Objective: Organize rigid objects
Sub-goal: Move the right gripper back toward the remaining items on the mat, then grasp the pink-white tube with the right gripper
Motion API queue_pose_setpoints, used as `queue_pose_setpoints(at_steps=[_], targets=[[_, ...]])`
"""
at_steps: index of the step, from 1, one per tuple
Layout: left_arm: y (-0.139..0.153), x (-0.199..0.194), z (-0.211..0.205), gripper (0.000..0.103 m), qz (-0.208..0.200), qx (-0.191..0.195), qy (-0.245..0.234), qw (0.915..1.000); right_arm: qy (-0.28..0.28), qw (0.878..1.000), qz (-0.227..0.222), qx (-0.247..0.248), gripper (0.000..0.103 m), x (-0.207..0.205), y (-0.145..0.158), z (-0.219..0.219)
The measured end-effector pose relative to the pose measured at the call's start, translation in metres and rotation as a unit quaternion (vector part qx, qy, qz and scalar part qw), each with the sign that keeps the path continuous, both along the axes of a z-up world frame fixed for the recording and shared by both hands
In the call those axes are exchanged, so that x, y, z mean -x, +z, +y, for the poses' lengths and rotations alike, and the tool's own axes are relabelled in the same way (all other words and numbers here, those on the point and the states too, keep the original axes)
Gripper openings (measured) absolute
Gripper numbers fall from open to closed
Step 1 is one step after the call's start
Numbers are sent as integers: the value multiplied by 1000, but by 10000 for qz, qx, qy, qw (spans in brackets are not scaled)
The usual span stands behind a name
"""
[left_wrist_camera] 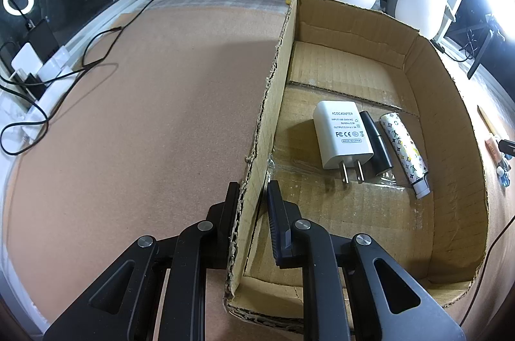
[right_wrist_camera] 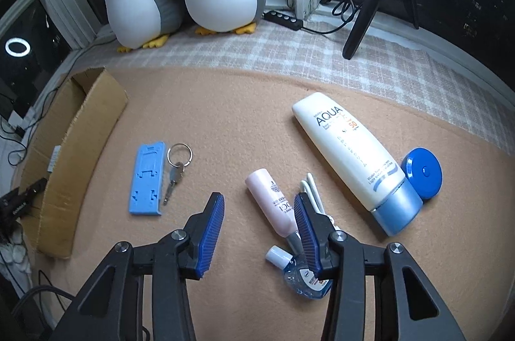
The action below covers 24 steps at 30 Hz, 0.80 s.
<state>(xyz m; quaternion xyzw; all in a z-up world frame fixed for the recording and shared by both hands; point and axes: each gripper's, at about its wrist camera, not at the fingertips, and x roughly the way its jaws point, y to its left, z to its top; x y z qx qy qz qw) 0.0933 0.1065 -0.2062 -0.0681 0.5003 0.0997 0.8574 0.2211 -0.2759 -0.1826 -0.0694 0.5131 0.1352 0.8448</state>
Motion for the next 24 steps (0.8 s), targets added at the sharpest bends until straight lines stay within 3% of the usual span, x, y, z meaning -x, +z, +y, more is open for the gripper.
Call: queue_pose_setpoints(at_steps=[5,10,18,24], targets=[[0,0,0,16,-2,1,-4,10000,80,9998,63,173,39,-4,-8,4],[0,0,0,16,-5,2,-2,10000,130,9990,143,391,31,-8,-17,7],[0,-1,-1,16,0,-5,0,10000,160,9981,274,531,21,-13,-26,10],[0,-1,-1,16,1,-4,-1,10000,80,9986,265,458,18,-14,-25,8]])
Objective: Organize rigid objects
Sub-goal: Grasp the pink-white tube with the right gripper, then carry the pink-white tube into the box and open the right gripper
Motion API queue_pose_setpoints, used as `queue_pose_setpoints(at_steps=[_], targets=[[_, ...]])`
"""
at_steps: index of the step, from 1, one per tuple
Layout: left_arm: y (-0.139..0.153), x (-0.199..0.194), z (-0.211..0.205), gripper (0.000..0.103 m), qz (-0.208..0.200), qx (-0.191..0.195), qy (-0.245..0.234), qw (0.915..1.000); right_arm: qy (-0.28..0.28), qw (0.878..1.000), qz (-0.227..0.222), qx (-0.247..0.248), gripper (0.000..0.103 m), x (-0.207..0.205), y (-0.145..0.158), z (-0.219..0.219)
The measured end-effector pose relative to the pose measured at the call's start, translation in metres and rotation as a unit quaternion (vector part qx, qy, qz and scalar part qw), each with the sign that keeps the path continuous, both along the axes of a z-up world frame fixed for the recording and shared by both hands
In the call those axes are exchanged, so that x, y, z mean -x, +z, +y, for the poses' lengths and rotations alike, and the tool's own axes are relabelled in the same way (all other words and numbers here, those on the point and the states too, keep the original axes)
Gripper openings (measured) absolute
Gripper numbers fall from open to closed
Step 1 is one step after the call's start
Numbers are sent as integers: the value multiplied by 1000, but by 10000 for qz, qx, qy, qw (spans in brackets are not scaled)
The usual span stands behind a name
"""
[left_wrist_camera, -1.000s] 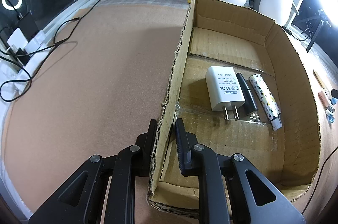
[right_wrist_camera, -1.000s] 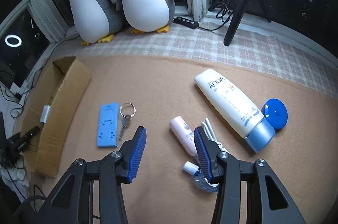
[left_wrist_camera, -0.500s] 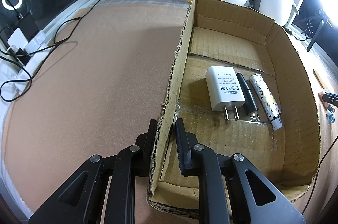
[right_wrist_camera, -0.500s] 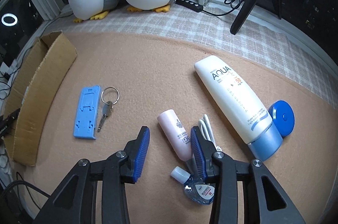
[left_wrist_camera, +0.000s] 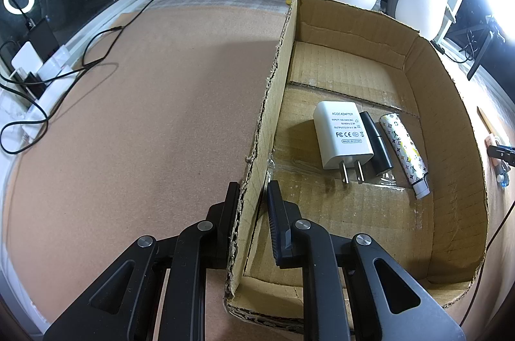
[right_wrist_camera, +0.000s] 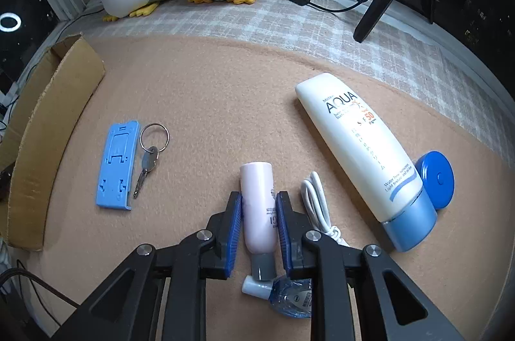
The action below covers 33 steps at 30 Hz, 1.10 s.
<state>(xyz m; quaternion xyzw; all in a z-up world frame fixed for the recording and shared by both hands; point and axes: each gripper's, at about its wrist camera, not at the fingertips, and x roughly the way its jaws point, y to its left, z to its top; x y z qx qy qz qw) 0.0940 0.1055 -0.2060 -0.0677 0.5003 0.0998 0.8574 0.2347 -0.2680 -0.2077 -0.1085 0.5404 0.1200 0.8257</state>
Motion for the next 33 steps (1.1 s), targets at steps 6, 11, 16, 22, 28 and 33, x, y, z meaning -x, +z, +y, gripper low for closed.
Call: queue_pose_setpoints(at_steps=[6,11,16,22,28,33], targets=[[0,0,0,16,-2,1,-2,10000,-243,9993,-5,-271,18,1,2,-5],[0,0,0,16,-1,0,-1,10000,-328,9985,-127,-430,18,6,10,0],[0,0,0,15,-1,4,2,10000,-331,9974,-325,-554,18,13,21,15],[0,0,0,15,-6,5,2,10000,-281,9952,-438,-824,18,16,36,36],[0,0,0,15,-4,8,8,10000,-87,9917,-485,-1190,18,27,56,65],[0,0,0,15,-7,10,6,10000,232,9869,-476,-1521,18,37,72,103]])
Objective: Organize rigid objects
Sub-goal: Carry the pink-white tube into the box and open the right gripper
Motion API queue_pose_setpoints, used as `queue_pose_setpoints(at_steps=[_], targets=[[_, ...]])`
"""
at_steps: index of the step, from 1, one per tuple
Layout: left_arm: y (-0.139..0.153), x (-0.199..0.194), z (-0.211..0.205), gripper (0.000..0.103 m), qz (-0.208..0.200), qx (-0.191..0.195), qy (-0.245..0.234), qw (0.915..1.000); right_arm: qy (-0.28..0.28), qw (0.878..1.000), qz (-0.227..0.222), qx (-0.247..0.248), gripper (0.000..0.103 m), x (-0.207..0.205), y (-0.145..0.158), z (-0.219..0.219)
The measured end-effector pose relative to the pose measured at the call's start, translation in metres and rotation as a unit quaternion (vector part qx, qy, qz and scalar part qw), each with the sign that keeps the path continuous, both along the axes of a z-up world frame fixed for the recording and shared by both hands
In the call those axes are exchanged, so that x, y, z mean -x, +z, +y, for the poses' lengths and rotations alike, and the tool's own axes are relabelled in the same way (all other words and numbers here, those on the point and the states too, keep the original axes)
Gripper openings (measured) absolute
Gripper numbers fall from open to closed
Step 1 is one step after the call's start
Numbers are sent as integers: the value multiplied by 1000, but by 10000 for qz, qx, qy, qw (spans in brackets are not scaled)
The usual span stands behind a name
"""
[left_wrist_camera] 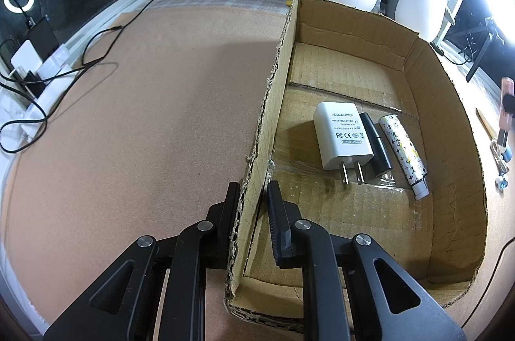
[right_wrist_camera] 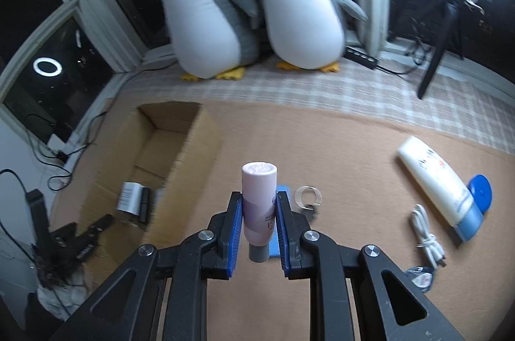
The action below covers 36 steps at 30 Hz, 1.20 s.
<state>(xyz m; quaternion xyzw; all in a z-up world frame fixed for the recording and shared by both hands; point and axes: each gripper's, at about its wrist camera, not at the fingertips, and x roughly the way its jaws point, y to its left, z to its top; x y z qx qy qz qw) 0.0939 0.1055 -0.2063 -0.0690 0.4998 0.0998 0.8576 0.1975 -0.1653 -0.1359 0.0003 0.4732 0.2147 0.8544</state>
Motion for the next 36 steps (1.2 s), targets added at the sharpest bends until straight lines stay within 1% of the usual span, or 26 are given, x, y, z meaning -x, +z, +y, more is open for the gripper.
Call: queue_pose_setpoints(at_steps=[4,11,15,19,23,27,36], targets=[[0,0,0,15,1,-1,1,10000,224,9996,9,-156,18,4,4,28],[0,0,0,15,-1,3,3,10000,562,9972,169,-456,18,8,2,80],[0,0,0,15,-3,5,5,10000,763,9959,207,-440,18,14,-3,107],[0,-1,0,15,-6,12,12,10000,922,9948,301,-315,18,18,-14,131],[0,0,0,15,-5,12,10,10000,986,9941,416,-145,18,20,-27,145],[-1,-1,0,15,-7,10,10,10000,948,9942,498,-20,18,19,-39,147],[-1,0,0,16,-7,11,7,10000,1016,9936,485,61,19,21,-44,148]])
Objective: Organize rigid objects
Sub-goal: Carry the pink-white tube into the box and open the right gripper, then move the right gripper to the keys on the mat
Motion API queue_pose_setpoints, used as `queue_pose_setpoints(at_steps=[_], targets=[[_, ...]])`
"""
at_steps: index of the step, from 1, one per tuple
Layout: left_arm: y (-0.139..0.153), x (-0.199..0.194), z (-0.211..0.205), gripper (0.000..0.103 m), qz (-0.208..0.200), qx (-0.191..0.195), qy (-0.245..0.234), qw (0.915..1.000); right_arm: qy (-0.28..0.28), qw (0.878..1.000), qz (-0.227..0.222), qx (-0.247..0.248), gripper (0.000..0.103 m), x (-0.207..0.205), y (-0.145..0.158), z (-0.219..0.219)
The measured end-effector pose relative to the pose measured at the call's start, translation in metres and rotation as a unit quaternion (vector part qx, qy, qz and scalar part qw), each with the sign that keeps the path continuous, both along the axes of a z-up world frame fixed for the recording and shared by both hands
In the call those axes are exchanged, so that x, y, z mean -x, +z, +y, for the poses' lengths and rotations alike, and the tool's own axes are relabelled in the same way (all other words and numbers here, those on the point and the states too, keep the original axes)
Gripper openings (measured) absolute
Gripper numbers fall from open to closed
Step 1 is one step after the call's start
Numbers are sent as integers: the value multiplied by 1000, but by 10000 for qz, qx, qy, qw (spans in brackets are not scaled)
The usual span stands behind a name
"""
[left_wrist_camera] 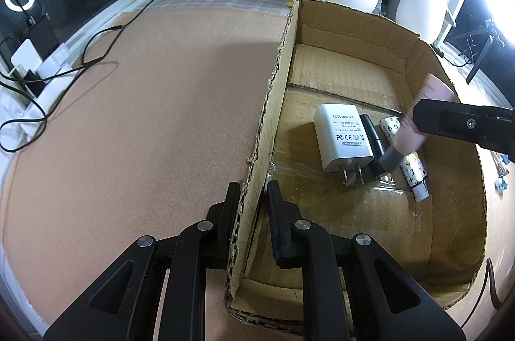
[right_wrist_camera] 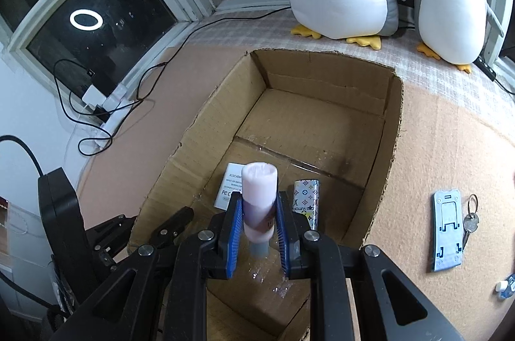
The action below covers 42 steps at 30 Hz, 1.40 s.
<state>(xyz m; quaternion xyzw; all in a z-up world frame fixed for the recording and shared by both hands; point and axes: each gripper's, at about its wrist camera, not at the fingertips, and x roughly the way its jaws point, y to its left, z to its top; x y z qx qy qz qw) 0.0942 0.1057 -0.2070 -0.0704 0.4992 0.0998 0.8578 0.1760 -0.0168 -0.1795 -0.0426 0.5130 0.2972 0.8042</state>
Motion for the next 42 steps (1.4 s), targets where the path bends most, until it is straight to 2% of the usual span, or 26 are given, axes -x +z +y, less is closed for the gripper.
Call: queue_pose_setpoints(at_steps=[2,4,6,13,22,31,36,42], targets=[[0,0,0,16,-1,0,2,10000,17,10000,-18,7,23,1,1,2],[0,0,0,16,-3,-1,0,10000,19,10000,-50,0,38,1,2,3],[0,0,0,16,-2,2,1,10000,49,10000,-83,-24,43,2,3,3],[0,0,0,16,-4,-1,-2,10000,127,9997,-183,-80,49,6,8,3],[0,0,1,16,-3,-3,-3,10000,78,9993,-322,-170,50,7,19,-8],[0,1,1,16,-5,5,0,10000,-211,9975,-631,-238,50,9,43,-52],[0,1,1,15,-8,8,-3,10000,-488,9972,-494,-287,50,-3,47,-91],[0,0,1,15,-21,30,6,10000,-1053,9932,15,-493,50,-31,39,-144]])
